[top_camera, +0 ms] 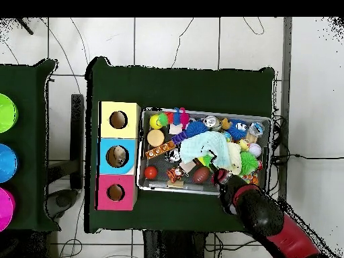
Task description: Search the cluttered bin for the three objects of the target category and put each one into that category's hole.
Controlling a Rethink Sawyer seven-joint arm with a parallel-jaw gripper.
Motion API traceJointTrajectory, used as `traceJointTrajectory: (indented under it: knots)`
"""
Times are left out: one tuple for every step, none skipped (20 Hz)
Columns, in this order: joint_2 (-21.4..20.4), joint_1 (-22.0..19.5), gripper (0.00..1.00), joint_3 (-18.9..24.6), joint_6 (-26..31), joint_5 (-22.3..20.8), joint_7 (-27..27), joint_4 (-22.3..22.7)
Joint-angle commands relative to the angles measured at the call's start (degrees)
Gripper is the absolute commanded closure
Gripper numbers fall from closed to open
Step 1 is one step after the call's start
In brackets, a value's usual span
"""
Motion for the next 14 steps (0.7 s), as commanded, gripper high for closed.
traceJointTrajectory:
  knots:
    - [3.6, 3.76, 0.0, -2.69, 1.5, 2.2, 10.42, -3.07]
    - [3.7, 4.53, 0.0, -3.52, 3.63, 2.05, 9.05, -4.18]
    - [3.68, 4.95, 0.0, -3.89, 4.56, 2.01, 8.61, -4.51]
    - [3.88, 5.33, 0.0, -4.18, 5.31, 1.91, 8.04, -5.1]
    - [3.84, 5.55, 0.0, -4.27, 5.63, 1.87, 7.75, -5.25]
    - [3.8, 5.95, 0.0, -4.59, 6.11, 1.76, 7.36, -5.71]
    - [3.73, 6.24, 0.0, -4.96, 6.48, 1.72, 7.14, -6.08]
    - [3.64, 6.68, 0.0, -5.46, 6.56, 1.75, 7.23, -6.26]
    - [3.71, 7.18, 0.0, -6.24, 6.49, 1.51, 7.15, -6.59]
    - [4.11, 8.12, 0.0, -7.7, 6.0, 0.68, 6.6, -7.64]
    - [4.35, 9.22, 0.0, -9.44, 6.19, -0.06, 5.95, -9.0]
    - [4.59, 10.31, 0.0, -11.18, 6.39, -0.8, 5.29, -10.36]
    - [4.26, 11.53, 0.0, -13.09, 7.67, -1.47, 4.55, -11.74]
    - [3.69, 12.75, 0.0, -14.76, 8.43, -2.37, 3.71, -13.02]
